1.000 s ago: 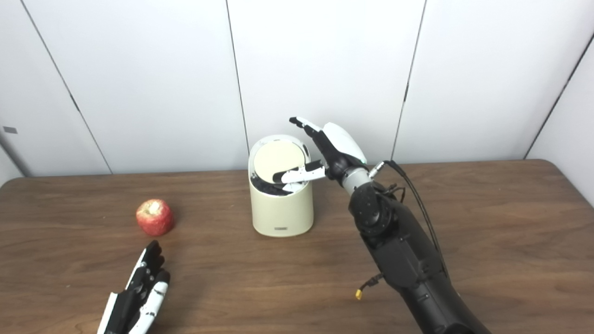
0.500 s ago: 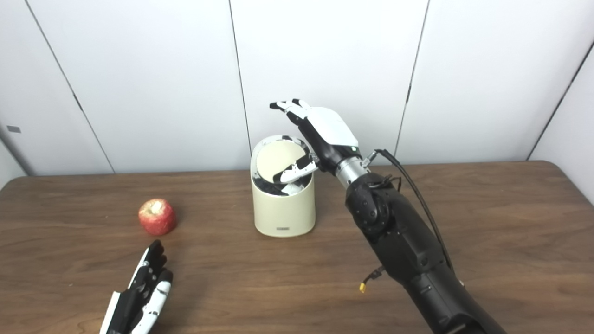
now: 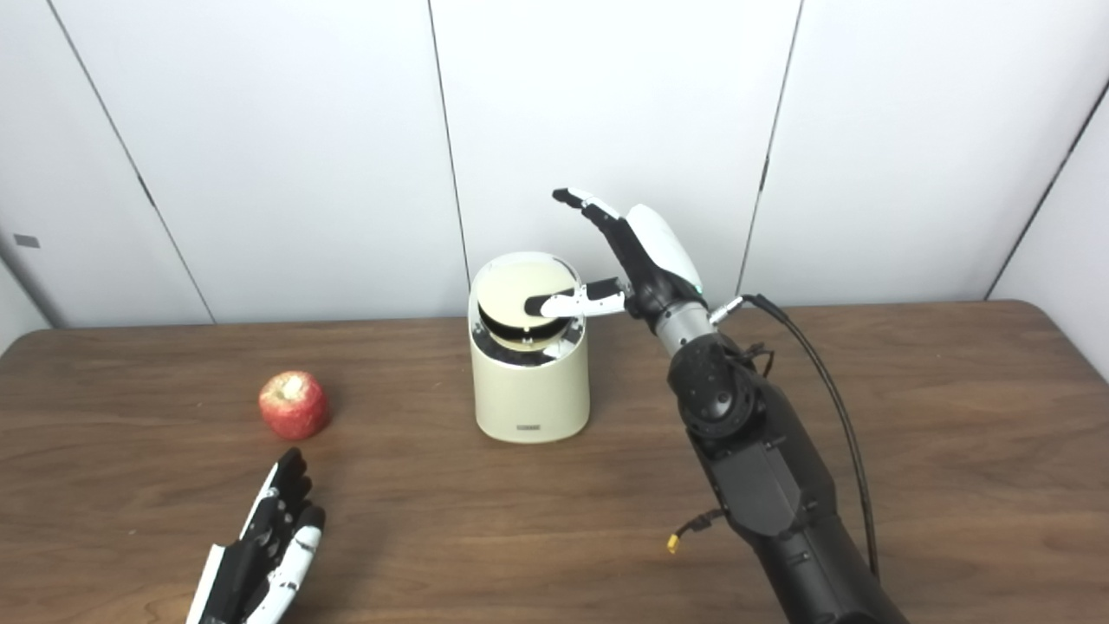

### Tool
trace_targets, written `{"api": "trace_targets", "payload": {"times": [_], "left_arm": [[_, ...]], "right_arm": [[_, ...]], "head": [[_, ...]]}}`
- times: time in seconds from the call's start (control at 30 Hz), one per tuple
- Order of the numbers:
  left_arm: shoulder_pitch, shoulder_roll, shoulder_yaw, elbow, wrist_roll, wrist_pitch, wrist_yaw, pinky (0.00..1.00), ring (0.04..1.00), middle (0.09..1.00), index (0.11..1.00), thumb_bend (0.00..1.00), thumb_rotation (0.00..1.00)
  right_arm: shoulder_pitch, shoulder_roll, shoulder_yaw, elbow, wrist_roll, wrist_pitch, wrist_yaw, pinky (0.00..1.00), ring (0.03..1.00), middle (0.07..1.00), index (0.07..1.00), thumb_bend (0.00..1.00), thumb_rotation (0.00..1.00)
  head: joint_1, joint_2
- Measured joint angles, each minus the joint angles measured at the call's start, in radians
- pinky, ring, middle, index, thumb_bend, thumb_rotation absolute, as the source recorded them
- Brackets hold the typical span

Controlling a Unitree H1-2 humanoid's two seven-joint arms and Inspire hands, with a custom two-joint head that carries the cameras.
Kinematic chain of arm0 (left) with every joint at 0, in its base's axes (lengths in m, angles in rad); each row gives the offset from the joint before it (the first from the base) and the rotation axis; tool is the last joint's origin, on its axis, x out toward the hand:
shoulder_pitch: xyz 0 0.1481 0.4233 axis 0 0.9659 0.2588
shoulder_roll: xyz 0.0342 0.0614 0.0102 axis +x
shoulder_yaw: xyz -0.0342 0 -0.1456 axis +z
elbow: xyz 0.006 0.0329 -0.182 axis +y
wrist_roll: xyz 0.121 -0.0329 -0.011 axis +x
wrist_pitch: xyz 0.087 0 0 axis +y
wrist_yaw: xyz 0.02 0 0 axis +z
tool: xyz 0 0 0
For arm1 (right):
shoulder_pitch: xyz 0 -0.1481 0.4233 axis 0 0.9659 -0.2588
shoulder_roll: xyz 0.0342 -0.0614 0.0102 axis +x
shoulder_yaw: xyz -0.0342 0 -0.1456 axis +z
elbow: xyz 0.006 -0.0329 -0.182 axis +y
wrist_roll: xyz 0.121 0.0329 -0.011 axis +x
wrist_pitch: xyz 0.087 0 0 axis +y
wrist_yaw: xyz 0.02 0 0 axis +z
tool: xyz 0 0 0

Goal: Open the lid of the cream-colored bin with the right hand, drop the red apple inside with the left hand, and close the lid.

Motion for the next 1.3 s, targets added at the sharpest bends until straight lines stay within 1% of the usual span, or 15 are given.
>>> {"api": "trace_targets", "payload": {"times": [0.07, 0.13, 0.27, 0.3, 0.37, 0.47, 0.57, 0.6, 0.63, 0.73, 0.8, 0.93, 1.1, 1.2, 1.3], "left_arm": [[0.000, 0.000, 0.000, 0.001, 0.000, -0.001, -0.001, 1.00, 1.000, 1.000, 1.000, 0.23, 0.36], [0.000, 0.000, 0.000, 0.001, -0.001, -0.001, -0.001, 1.00, 1.000, 1.000, 1.000, 0.24, 0.35], [0.000, 0.000, 0.002, 0.001, -0.002, 0.000, -0.001, 1.00, 1.000, 1.000, 1.000, 0.25, 0.36], [0.000, 0.000, 0.002, 0.001, -0.002, 0.000, -0.001, 1.00, 1.000, 1.000, 1.000, 0.25, 0.36], [-0.001, 0.001, 0.002, 0.001, -0.002, 0.000, -0.001, 1.00, 1.000, 1.000, 1.000, 0.24, 0.36], [-0.001, 0.003, 0.003, 0.001, -0.002, 0.000, -0.001, 1.00, 1.000, 1.000, 1.000, 0.23, 0.34], [-0.001, 0.005, 0.005, 0.002, -0.007, -0.001, -0.003, 1.00, 1.000, 1.000, 1.000, 0.22, 0.34], [0.000, 0.005, 0.005, 0.002, -0.008, -0.001, -0.003, 1.00, 1.000, 1.000, 1.000, 0.22, 0.34], [-0.001, 0.005, 0.005, 0.002, -0.008, -0.001, -0.003, 1.00, 1.000, 1.000, 1.000, 0.23, 0.34], [-0.001, 0.006, 0.007, 0.002, -0.009, -0.001, -0.004, 1.00, 1.000, 1.000, 1.000, 0.23, 0.34], [-0.002, 0.006, 0.009, 0.003, -0.015, -0.001, -0.006, 1.00, 1.000, 1.000, 1.000, 0.23, 0.34], [-0.002, 0.007, 0.012, 0.004, -0.030, 0.000, -0.016, 1.00, 1.000, 1.000, 1.000, 0.23, 0.34], [-0.002, 0.008, 0.014, 0.005, -0.030, 0.003, -0.018, 1.00, 1.000, 1.000, 1.000, 0.24, 0.37], [-0.002, 0.008, 0.016, 0.004, -0.030, 0.008, -0.018, 1.00, 1.000, 1.000, 1.000, 0.24, 0.37], [-0.002, 0.008, 0.019, 0.004, -0.033, 0.010, -0.019, 1.00, 1.000, 1.000, 1.000, 0.23, 0.37]], "right_arm": [[0.019, 0.006, -0.010, -0.027, 0.027, 0.036, 0.019, 0.86, 0.910, 0.913, 0.872, 0.62, 0.61], [0.036, 0.011, -0.022, -0.043, 0.054, 0.069, 0.035, 0.83, 0.893, 0.910, 0.867, 0.60, 0.67], [0.072, 0.013, -0.045, -0.076, 0.082, 0.096, 0.039, 0.79, 0.865, 0.893, 0.868, 0.57, 0.70], [0.079, 0.012, -0.046, -0.082, 0.083, 0.103, 0.039, 0.79, 0.862, 0.888, 0.867, 0.56, 0.68], [0.110, 0.010, -0.053, -0.110, 0.087, 0.111, 0.039, 0.80, 0.867, 0.888, 0.865, 0.55, 0.67], [0.166, 0.009, -0.063, -0.158, 0.102, 0.115, 0.041, 0.83, 0.881, 0.895, 0.865, 0.56, 0.68], [0.222, 0.008, -0.074, -0.204, 0.133, 0.114, 0.045, 0.83, 0.890, 0.909, 0.880, 0.53, 0.76], [0.239, 0.007, -0.078, -0.214, 0.144, 0.114, 0.046, 0.86, 0.910, 0.917, 0.885, 0.53, 0.80], [0.259, 0.007, -0.090, -0.228, 0.167, 0.113, 0.050, 0.90, 0.930, 0.926, 0.893, 0.52, 0.82], [0.320, 0.012, -0.127, -0.266, 0.243, 0.113, 0.062, 0.97, 0.959, 0.942, 0.913, 0.50, 0.86], [0.353, 0.012, -0.152, -0.288, 0.294, 0.112, 0.072, 0.99, 0.976, 0.956, 0.927, 0.53, 0.92], [0.430, 0.011, -0.184, -0.364, 0.360, 0.119, 0.081, 1.00, 0.989, 0.961, 0.928, 0.60, 0.95], [0.510, 0.012, -0.217, -0.387, 0.427, 0.123, 0.083, 1.00, 0.989, 0.974, 0.962, 0.63, 0.91], [0.560, 0.012, -0.223, -0.387, 0.482, 0.102, 0.098, 1.00, 0.999, 0.993, 0.979, 0.68, 0.87], [0.603, 0.017, -0.226, -0.388, 0.541, 0.068, 0.124, 1.00, 1.000, 1.000, 0.991, 0.71, 0.91]], "head": [[-0.002, -0.002], [-0.003, 0.000], [-0.005, -0.003], [-0.005, -0.003], [-0.008, -0.005], [-0.009, -0.005], [-0.012, -0.003], [-0.014, -0.003], [-0.017, -0.005], [-0.018, -0.005], [-0.020, -0.003], [-0.029, -0.002], [-0.032, 0.003], [-0.041, 0.008], [-0.051, 0.015]]}}
